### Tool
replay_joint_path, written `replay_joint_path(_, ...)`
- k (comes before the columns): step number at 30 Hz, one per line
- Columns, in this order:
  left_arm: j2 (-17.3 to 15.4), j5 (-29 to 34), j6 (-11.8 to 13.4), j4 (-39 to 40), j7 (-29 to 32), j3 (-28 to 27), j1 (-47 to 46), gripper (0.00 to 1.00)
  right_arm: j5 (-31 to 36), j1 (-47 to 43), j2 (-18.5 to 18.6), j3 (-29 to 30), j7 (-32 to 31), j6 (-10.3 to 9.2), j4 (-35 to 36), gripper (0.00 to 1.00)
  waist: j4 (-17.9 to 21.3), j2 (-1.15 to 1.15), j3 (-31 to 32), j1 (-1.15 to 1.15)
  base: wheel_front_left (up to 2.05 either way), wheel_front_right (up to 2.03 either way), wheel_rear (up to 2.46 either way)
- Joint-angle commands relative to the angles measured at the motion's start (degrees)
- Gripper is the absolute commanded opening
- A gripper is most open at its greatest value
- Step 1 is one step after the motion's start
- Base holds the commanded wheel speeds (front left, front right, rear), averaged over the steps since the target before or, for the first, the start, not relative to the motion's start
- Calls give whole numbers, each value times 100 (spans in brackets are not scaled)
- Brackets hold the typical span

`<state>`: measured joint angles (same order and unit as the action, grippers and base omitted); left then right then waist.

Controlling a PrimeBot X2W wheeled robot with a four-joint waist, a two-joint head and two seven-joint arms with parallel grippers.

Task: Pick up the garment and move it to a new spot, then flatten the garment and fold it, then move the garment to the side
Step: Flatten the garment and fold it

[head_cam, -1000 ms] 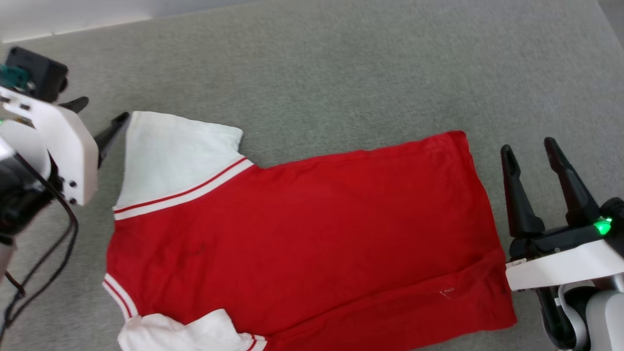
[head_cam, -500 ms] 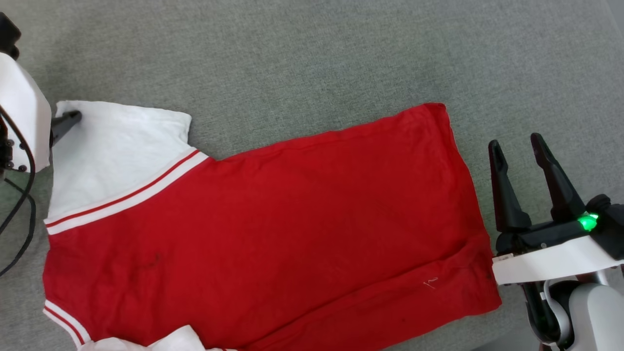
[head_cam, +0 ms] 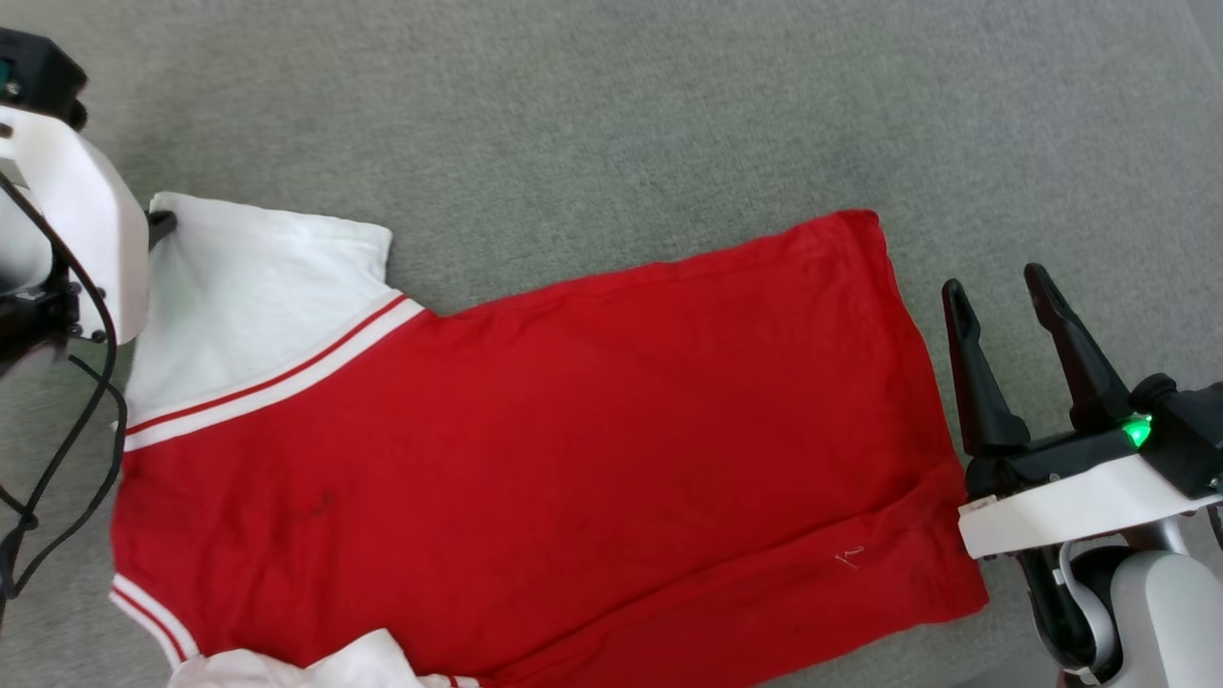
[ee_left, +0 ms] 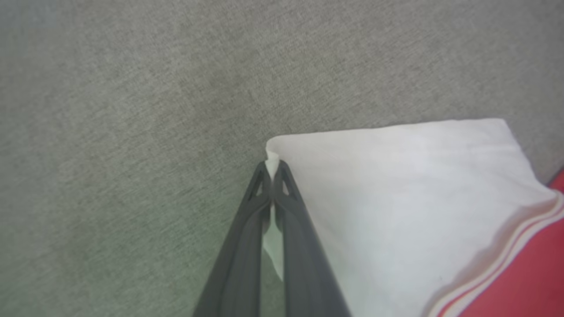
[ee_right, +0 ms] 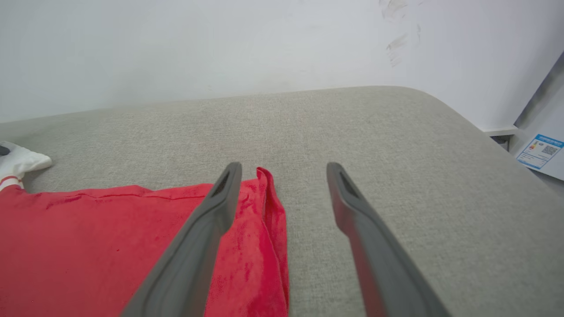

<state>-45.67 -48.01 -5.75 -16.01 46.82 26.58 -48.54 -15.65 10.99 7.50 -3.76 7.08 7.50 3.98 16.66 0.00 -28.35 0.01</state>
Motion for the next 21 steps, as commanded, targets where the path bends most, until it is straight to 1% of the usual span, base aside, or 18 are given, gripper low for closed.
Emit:
replay_joint_path(1,61,30,-5,-4,-132,-42,47,0,-6,13,52,12,-43,-2,15,100,-89,0,125,-1,0,0,0)
replay_joint_path(5,105,65,-49,112,-449,-18,124,0,19,-95,198,28,-386,-2,2,100,-255,0,382,-1,0,0,0)
replay_joint_path(9,115,132,-107,387,-757,106,281,0,218,-167,451,82,-994,-2,-98,100,-465,0,672,-1,0,0,0)
replay_joint_path(12,133,169,-131,689,-1007,198,407,0,183,-94,697,98,-1561,-2,-85,100,-646,0,857,-1,0,0,0)
replay_joint_path(13,123,215,-139,938,-1161,240,478,0,139,23,937,58,-2009,-2,-22,100,-767,0,930,-1,0,0,0)
replay_joint_path(17,67,294,-152,1585,-1326,344,628,0,-81,326,1448,-65,-3097,-3,40,100,-1021,0,970,-1,0,0,0)
replay_joint_path(21,-22,367,-113,2221,-1321,400,773,0,-419,741,1921,-237,-4246,-3,15,100,-1258,0,871,-1,0,0,0)
